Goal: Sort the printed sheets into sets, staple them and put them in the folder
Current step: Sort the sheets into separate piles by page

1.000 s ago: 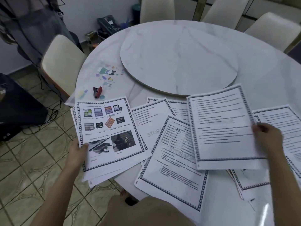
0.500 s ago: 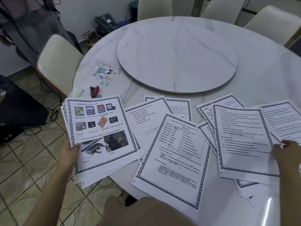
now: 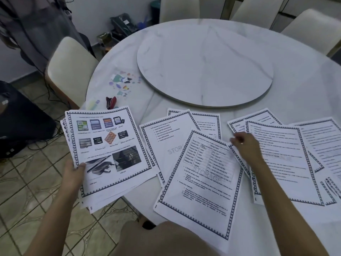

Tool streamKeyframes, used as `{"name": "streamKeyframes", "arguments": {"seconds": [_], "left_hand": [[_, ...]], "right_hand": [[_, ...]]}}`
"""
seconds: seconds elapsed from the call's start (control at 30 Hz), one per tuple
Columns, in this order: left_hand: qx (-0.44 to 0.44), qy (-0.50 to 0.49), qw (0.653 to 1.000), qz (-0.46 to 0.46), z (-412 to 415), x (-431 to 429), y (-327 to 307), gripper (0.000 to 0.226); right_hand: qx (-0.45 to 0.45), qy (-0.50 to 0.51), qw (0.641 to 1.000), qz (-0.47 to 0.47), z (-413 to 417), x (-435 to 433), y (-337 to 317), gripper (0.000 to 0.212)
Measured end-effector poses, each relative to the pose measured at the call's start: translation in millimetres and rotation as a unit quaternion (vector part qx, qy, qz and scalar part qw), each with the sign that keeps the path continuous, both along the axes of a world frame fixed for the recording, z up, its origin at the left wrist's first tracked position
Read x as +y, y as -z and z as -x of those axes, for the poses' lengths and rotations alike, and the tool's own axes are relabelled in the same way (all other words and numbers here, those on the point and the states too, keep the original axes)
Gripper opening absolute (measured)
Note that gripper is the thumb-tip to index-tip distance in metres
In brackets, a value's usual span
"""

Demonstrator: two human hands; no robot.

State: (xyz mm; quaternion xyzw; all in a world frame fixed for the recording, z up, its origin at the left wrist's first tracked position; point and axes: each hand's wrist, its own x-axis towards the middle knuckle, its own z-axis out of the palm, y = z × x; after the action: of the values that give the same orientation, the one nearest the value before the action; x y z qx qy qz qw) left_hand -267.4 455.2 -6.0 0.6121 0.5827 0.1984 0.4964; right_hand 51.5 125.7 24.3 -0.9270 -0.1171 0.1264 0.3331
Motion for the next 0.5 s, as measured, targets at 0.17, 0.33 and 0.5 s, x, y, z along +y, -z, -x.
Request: {"name": "streamKeyframes", "arguments": {"seconds": [0.17,0.33,0.5], "left_hand": [[-0.006,-0.001,1.0,-0.006,9,3,-2,0.038],[-0.003,-0.013,1.0,0.004,21,15,6,0.037],[0.0,-0.002,1.0,0.018,24,16,15,0.035]], "right_hand": [[0.021,-0.085,0.996,0.035,-3,72,12,0.043],[0.006,-0.096,0.987,0.127,-8,116,26,0.062],[-0.018,-0.085,0.975,0.206,-1,136,29,0.07]]}}
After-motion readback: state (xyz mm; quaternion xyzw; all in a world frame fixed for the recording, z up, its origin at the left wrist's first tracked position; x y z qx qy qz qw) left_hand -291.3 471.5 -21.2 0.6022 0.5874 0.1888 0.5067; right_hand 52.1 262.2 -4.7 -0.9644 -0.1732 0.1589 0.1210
